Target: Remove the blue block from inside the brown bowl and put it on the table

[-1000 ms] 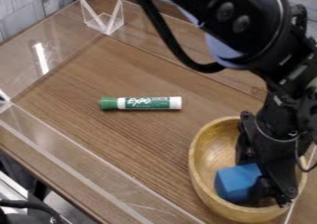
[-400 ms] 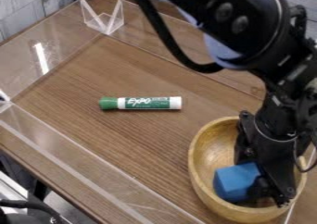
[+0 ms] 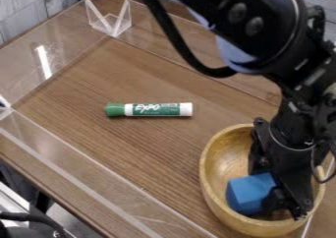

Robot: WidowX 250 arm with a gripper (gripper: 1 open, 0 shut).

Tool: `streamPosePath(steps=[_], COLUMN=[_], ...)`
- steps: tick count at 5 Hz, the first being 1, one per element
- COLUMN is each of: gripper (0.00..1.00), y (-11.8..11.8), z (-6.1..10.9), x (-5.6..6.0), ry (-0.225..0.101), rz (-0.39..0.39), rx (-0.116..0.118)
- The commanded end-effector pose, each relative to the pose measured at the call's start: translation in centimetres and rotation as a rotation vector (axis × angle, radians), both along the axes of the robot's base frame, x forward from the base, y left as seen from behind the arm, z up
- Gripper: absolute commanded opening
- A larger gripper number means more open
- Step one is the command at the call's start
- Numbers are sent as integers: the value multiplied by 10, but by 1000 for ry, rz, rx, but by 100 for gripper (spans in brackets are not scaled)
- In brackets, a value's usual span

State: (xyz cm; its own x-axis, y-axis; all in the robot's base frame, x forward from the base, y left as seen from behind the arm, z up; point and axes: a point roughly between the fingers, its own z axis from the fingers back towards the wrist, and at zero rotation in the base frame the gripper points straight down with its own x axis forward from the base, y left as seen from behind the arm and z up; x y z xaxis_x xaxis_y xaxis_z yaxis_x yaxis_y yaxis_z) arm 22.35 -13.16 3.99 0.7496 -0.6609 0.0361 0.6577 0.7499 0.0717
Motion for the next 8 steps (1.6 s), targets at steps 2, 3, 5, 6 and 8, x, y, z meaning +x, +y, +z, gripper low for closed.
streamPosePath(steps=[2, 3, 5, 6, 8], gripper=[0, 0, 0, 0, 0], y=[2, 3, 4, 5, 8], z=[9, 7, 3, 2, 2], x=[5, 5, 5, 6, 8], ry=[-43, -41, -36, -37, -39], rz=[6, 9, 14, 20, 29], rx=[-18, -17, -14, -10, -1])
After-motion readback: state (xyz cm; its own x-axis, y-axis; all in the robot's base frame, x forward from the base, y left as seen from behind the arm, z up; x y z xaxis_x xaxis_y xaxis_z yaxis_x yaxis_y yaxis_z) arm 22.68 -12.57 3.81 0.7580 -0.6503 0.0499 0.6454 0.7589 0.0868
